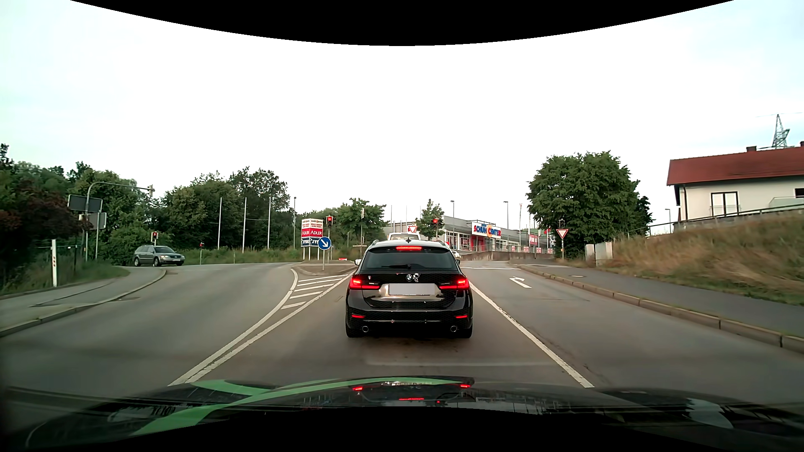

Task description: Follow the waypoints while adhering to traffic rules and regulations

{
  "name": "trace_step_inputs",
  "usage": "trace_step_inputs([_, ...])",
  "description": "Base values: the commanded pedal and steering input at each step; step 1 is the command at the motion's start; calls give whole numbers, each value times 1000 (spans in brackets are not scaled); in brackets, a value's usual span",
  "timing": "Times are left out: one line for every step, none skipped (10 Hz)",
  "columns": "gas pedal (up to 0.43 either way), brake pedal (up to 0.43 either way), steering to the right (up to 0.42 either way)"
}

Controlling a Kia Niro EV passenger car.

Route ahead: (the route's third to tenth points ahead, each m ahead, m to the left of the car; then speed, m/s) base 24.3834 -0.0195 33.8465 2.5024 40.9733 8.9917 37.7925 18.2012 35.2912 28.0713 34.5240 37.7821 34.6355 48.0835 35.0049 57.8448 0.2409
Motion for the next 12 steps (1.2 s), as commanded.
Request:
trace_step_inputs([0, 134, -24])
trace_step_inputs([0, 146, -24])
trace_step_inputs([0, 152, -24])
trace_step_inputs([0, 152, -24])
trace_step_inputs([0, 152, -24])
trace_step_inputs([0, 152, -21])
trace_step_inputs([0, 152, -18])
trace_step_inputs([0, 152, -16])
trace_step_inputs([0, 152, -10])
trace_step_inputs([0, 152, -5])
trace_step_inputs([0, 152, -5])
trace_step_inputs([0, 152, -7])
